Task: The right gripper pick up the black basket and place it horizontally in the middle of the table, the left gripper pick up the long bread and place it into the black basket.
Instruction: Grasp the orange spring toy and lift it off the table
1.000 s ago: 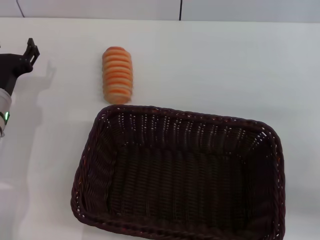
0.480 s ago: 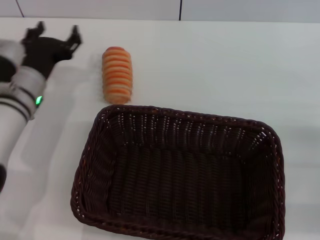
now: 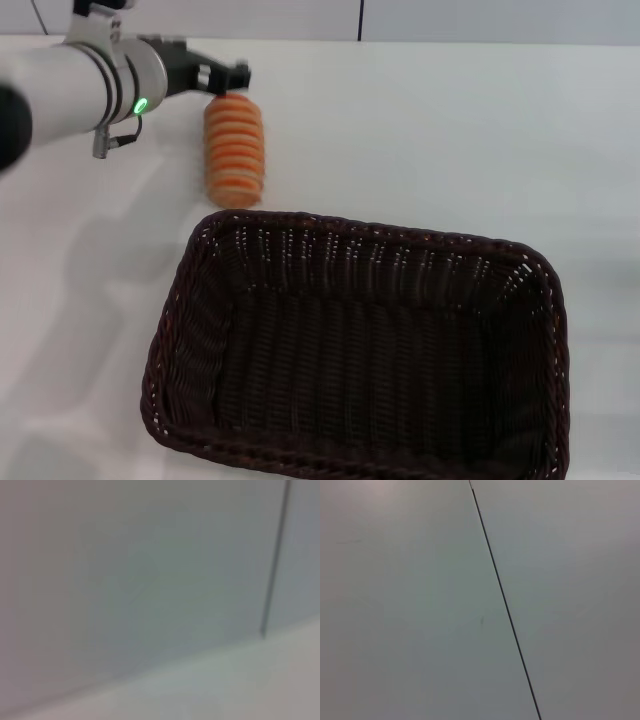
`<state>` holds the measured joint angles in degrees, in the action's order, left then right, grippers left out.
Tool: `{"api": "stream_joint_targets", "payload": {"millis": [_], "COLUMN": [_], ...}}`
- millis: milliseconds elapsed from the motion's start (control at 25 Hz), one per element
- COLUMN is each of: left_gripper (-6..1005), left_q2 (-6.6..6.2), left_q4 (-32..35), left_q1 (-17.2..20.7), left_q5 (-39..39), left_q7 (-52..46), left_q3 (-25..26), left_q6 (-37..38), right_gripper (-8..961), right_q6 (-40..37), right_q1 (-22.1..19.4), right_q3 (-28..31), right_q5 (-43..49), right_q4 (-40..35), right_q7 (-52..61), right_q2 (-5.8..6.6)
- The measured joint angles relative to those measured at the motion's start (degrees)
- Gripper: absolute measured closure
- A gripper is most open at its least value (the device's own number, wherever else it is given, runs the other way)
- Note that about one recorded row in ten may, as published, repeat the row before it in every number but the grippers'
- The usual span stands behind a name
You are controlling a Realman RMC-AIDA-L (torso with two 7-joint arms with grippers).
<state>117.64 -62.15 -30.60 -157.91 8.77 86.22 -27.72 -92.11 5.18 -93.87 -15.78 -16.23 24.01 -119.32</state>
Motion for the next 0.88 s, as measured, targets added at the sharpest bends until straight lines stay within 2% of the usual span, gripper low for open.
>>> {"api": "stream_joint_targets", "payload": {"millis": [40, 80, 120, 160, 240, 320, 520, 640, 880], "left_gripper": [155, 156, 156, 156, 156, 156, 156, 156, 155], "left_q2": [0.0, 0.78, 0.79, 0.79, 0.79, 0.87, 0.91, 0.97, 1.06], "left_q4": [0.0, -0.6, -0.5, -0.2, -0.2, 0.2, 3.7, 8.7, 14.0], "left_q1": [0.0, -2.8, -3.5, -5.5, -5.7, -6.3, -7.6, -9.4, -11.9], "left_q5": [0.0, 0.1, 0.2, 0.5, 0.5, 0.5, 2.7, 3.8, 3.9], "left_q7": [0.0, 2.0, 2.0, 1.4, 1.2, 0.5, 0.5, 1.0, 0.6], "left_q3": [0.0, 3.4, 4.1, 5.2, 5.3, 5.6, 5.7, 5.4, 5.0], "left_q6": [0.0, -10.0, -12.4, -17.9, -18.6, -21.1, -20.6, -18.5, -16.0], "right_gripper": [786, 820, 854, 888, 956, 956, 954, 954, 953], "right_q6": [0.0, 0.0, 0.0, 0.0, 0.0, 0.0, 0.0, -0.7, -2.1], "right_q1": [0.0, 0.1, 0.1, 0.1, 0.1, 0.1, 0.1, 0.1, 0.1], "right_q3": [0.0, 0.0, 0.0, 0.0, -0.2, -0.3, -0.5, -0.6, -0.6], "right_q5": [0.0, 0.0, 0.0, 0.0, 0.1, 0.1, 0.1, 0.2, 1.5], "right_q4": [0.1, 0.1, 0.1, 0.1, 0.1, 0.1, -0.2, -0.3, -0.5], "right_q7": [0.0, 0.0, 0.0, 0.0, 0.0, -0.1, -0.1, -0.1, -0.1], "right_q2": [0.0, 0.02, 0.03, 0.06, 0.08, 0.08, 0.07, 0.07, 0.19]}}
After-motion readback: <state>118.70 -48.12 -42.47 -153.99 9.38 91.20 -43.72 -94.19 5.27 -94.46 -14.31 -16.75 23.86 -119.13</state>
